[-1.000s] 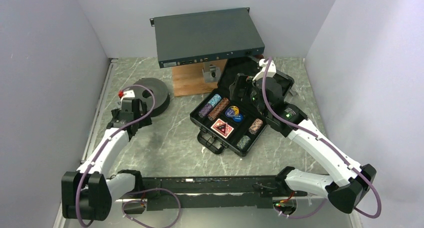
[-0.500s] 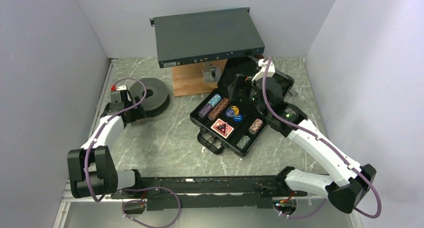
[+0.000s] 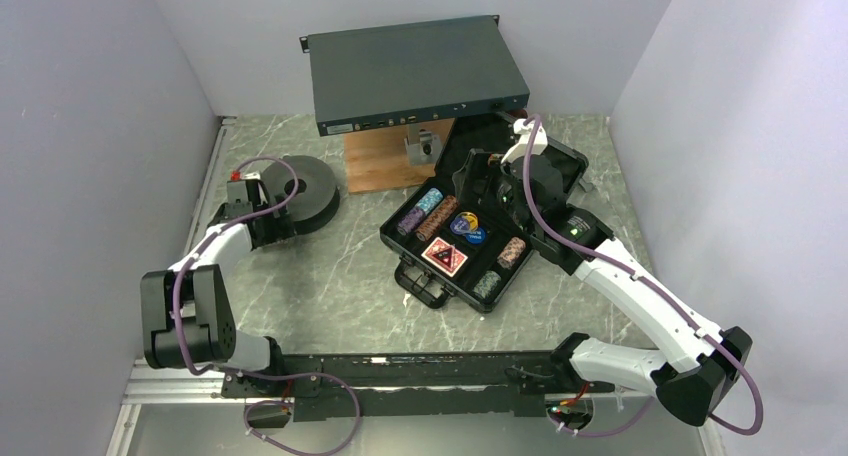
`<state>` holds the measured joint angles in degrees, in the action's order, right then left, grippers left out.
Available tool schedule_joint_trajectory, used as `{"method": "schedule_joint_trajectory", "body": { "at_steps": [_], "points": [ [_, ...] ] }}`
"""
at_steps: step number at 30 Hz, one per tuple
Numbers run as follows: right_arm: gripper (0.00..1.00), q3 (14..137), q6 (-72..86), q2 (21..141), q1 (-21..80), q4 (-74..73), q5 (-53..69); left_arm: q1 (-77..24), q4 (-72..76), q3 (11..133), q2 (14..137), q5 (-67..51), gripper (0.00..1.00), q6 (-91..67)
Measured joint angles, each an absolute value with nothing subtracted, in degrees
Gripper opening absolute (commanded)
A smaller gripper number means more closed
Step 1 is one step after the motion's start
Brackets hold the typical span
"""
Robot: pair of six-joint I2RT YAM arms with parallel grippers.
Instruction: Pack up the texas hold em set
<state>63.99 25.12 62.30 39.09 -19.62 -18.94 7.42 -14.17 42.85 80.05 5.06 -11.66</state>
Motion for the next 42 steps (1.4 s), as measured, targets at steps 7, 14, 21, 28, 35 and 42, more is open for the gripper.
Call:
{"method": "schedule_joint_trajectory", "body": {
  "at_steps": [7, 14, 21, 28, 35, 42],
  "points": [
    [1.0, 63.99, 25.12, 62.3, 39.97, -19.62, -19.07, 7.53, -13.08, 42.87, 83.2, 6.04, 0.97, -10.44],
    [1.0, 63.88, 25.1, 62.28, 40.99, -19.46, -19.2, 7.53, -11.38, 42.87, 83.5, 5.63, 0.91, -8.97],
    [1.0, 63.55, 25.1, 62.3, 40.99, -19.38, -19.22, 7.53, -9.04, 42.74, 83.5, 5.23, 0.88, -7.73],
    [1.0, 63.42, 25.1, 62.3, 41.08, -19.14, -19.22, 7.53, -7.9, 42.74, 84.18, 4.91, 0.79, -7.11],
    [1.0, 63.2, 25.1, 62.81, 41.1, -18.81, -19.2, 7.53, -7.51, 42.76, 84.9, 3.88, 0.72, -7.11],
    [1.0, 63.2, 25.1, 62.96, 41.15, -18.76, -19.22, 7.53, -7.53, 42.76, 84.9, 3.88, 0.8, -7.2]
  ]
}}
